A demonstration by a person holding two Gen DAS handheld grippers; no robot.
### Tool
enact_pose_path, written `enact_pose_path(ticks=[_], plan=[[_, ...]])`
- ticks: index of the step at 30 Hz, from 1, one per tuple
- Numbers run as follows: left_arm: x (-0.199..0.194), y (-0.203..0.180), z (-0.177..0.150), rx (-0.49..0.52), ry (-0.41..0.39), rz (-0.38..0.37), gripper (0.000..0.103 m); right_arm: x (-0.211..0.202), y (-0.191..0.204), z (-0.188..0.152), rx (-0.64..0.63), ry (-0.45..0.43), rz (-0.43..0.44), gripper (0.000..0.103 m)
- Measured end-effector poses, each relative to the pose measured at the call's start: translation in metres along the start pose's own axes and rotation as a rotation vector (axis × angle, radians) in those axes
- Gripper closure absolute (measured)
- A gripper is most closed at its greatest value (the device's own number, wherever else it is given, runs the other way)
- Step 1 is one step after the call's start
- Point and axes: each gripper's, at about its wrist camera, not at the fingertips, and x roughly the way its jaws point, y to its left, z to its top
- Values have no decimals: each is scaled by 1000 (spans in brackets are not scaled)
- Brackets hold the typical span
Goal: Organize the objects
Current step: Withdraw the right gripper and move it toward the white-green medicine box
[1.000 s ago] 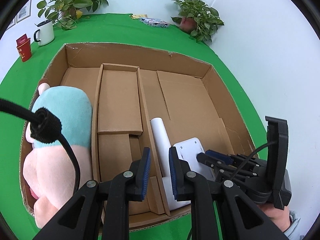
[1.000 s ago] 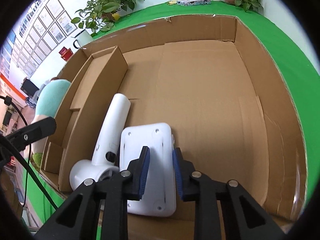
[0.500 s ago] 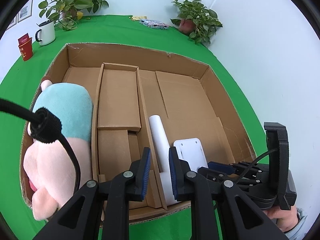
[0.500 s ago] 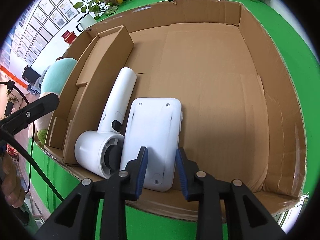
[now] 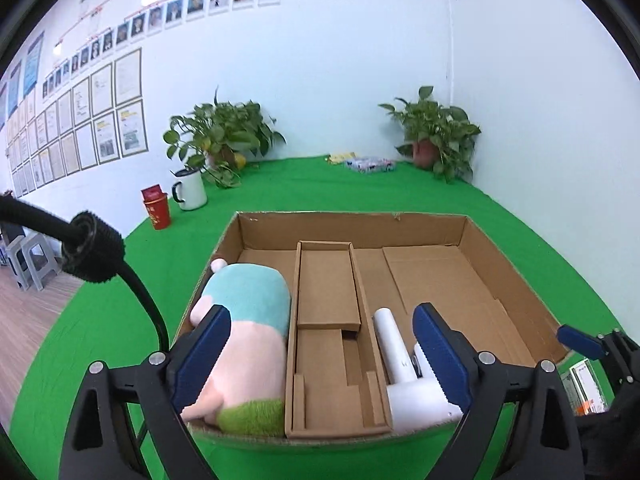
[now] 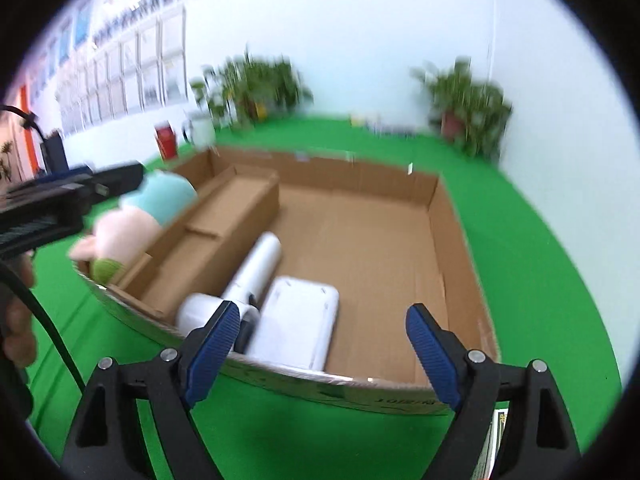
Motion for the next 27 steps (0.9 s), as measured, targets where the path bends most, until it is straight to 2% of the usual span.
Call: enact_pose_path(ticks=[3, 7, 10, 14, 20, 23, 24, 25, 26, 27], plan=[[-18, -8, -12, 30, -33, 25, 10, -14, 8, -11, -22, -46, -40, 18], [-41, -18, -30, 60, -60, 49, 10, -14, 8, -21, 4, 26, -49, 18], [-55, -22, -39, 52, -65, 48, 10, -24, 10, -26, 24, 24, -90, 18], [-71, -24, -51, 35, -58, 53, 10, -38, 5, -28, 68, 10, -65, 18], [-89, -26, -59, 30, -71, 57, 11, -46, 6, -31, 45, -16, -35, 18], [-94, -26, -59, 34, -77, 57, 14, -50, 6, -32, 53, -25, -9, 18], [-94, -25, -59, 34, -75, 57, 21, -51, 6, -32, 54, -27, -9, 18], [-91, -25, -58, 39, -65, 56, 33, -52, 7, -32, 50, -28, -16, 18], [-88, -25, -57, 44, -55, 56, 49, -54, 8, -33, 41, -30, -28, 18], [-87, -26, -59, 52, -35, 57, 58, -55, 9, -33, 33, -33, -27, 18]])
